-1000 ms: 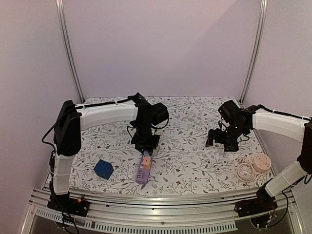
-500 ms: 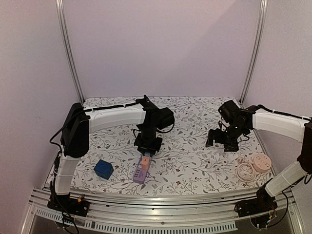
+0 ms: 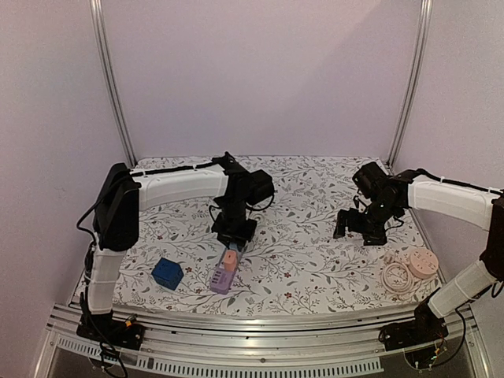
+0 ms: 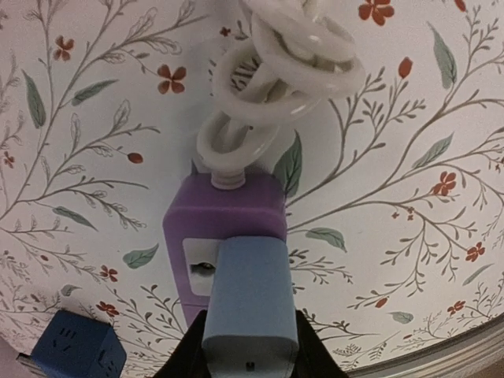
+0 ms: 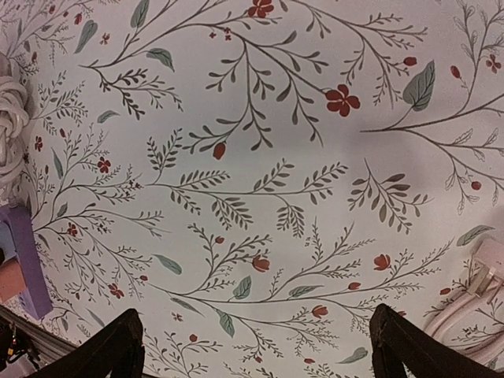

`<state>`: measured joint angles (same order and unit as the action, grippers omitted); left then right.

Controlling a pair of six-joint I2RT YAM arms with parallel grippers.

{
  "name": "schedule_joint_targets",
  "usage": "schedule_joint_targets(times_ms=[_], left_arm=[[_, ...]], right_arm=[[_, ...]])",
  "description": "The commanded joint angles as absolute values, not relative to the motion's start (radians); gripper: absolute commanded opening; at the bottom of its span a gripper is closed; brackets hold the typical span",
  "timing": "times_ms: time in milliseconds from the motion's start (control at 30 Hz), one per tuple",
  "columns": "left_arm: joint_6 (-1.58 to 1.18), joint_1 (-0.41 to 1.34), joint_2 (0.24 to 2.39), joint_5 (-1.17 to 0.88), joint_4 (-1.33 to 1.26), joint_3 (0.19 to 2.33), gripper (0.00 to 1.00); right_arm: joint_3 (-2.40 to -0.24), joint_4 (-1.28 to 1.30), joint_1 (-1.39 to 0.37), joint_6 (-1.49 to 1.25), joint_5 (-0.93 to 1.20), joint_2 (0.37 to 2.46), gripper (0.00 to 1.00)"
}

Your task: Insert the plug

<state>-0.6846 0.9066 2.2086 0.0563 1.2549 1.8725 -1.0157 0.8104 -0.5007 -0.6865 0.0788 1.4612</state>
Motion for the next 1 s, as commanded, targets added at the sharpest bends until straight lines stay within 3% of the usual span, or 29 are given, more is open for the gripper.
schedule_joint_targets(times_ms=[0,833,867,967], left_arm=[[-0.598,0.802,2.271,0.131,1.247,1.82,0.0],[-0.395,0.31,2.23,0.129,1.094,1.739,0.0],[-0.399,0.306,2.22,0.12,1.079,1.727,0.01],[-0.399,0.304,2.204,0.095,1.053,1.716,0.16]], right_arm=[[-1.062,0.843,-0.494,-0.664,0.049,1.455,0.99],[-1.324,1.002,-0.494,-0.651,0.027,1.54,0.99],[-1.33,1.008,-0.494,-0.658,0.02,1.539,0.99],[-1.338,1.022,-0.494,-0.681,0.01,1.527,0.99]])
